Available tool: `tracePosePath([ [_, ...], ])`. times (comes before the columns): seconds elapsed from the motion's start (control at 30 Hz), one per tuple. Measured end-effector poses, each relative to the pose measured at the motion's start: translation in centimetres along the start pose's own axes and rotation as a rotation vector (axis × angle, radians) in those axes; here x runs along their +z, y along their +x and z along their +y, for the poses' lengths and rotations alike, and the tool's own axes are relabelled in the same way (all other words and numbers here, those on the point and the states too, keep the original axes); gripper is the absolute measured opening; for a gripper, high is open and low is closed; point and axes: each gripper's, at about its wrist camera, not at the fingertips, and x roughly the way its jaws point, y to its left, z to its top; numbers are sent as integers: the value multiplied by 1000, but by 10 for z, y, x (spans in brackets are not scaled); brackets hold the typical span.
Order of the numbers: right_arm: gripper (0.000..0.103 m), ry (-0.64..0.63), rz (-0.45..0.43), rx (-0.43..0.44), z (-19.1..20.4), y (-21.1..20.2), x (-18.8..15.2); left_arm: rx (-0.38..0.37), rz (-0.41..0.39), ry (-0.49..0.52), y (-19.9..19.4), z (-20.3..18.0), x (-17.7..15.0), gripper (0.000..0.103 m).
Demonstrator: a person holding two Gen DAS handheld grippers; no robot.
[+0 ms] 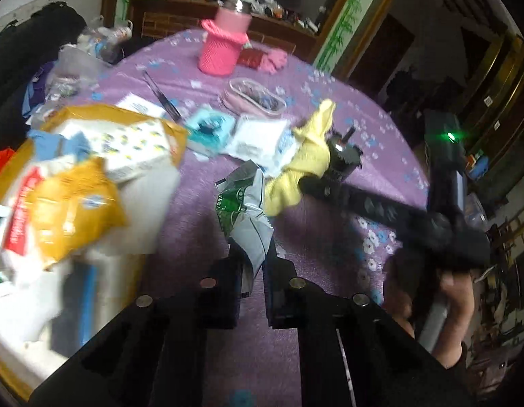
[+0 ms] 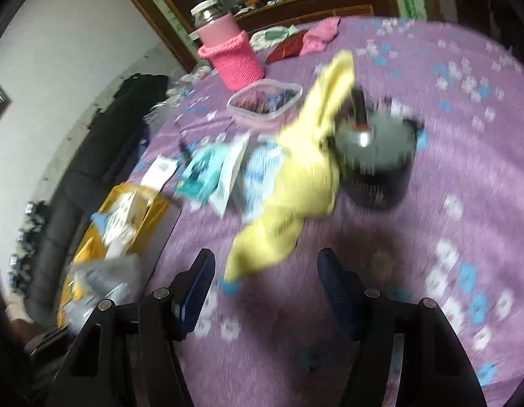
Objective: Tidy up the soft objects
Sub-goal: 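Grasp another green-and-white sachet with the left tool while the right tool grasps the yellow towel, then carry the sachet and towel into the open box and release both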
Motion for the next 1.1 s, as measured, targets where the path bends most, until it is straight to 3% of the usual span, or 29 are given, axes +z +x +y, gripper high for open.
tracePosePath([
  [0.07, 70, -8, -39, -68, 8, -4, 13, 10, -22, -7, -11, 8, 0, 8],
  [0.17, 70, 30, -58, -149, 7, 3, 31, 16, -45, -20, -22, 17, 0, 8],
  [0.2, 68, 51, -52, -169, 5, 10, 35, 17, -49, -24, -25, 21, 0, 8],
  [0.3, 43, 98, -16, -203, 1, 36, 43, 16, -61, -42, -34, 32, -3, 8],
  [0.43, 38, 78, -32, -275, 6, 45, 41, 13, -92, -84, -53, 55, -3, 8],
  [0.6, 36, 50, -139, -285, 34, -2, 18, 44, -146, -144, -81, 91, -1, 8],
  [0.73, 36, 8, -227, -234, 62, -47, -12, 52, -166, -189, -91, 113, 2, 8],
  [0.9, 36, -74, -284, -94, 95, -90, -42, 88, -173, -205, -91, 129, 3, 8],
  [1.1, 36, -251, -227, 158, 156, -95, -60, 109, -116, -219, -81, 145, -3, 9],
])
